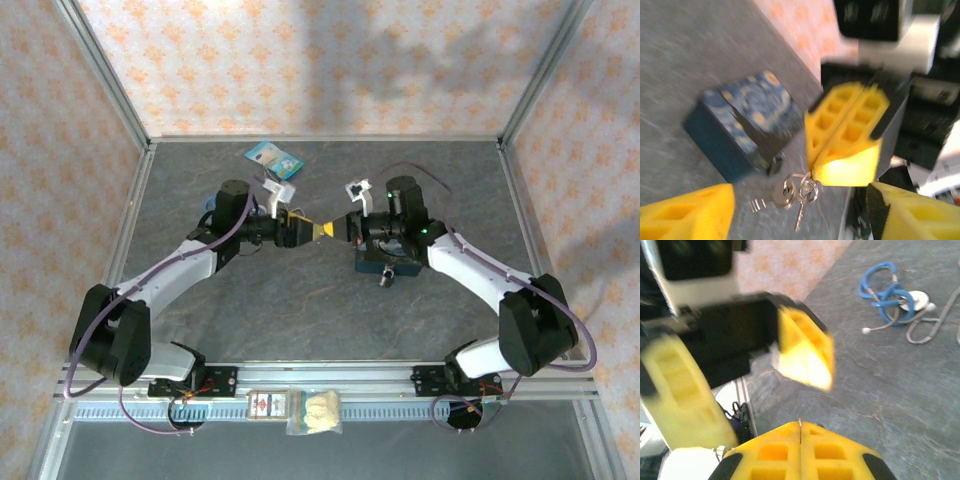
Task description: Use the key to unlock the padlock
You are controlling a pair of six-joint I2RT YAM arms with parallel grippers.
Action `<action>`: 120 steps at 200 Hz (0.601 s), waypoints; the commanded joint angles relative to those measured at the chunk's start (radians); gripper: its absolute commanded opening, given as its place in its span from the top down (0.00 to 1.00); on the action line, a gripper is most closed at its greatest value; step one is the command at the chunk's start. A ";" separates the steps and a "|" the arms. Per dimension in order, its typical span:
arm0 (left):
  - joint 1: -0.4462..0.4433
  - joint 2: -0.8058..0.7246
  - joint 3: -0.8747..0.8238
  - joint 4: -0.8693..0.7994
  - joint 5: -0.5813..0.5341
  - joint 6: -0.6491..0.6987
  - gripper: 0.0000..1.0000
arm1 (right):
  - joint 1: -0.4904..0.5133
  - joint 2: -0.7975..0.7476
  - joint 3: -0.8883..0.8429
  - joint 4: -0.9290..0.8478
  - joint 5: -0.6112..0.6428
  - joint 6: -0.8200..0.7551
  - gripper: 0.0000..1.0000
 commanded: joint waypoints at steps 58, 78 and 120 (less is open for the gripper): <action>-0.028 -0.037 -0.324 0.797 -0.383 -0.533 0.29 | -0.018 -0.059 -0.276 0.737 0.241 0.676 1.00; -0.074 -0.005 -0.359 0.867 -0.436 -0.572 0.30 | -0.013 -0.058 -0.282 0.796 0.248 0.699 1.00; -0.133 0.073 -0.377 1.062 -0.494 -0.680 0.35 | 0.018 -0.036 -0.286 0.871 0.245 0.692 1.00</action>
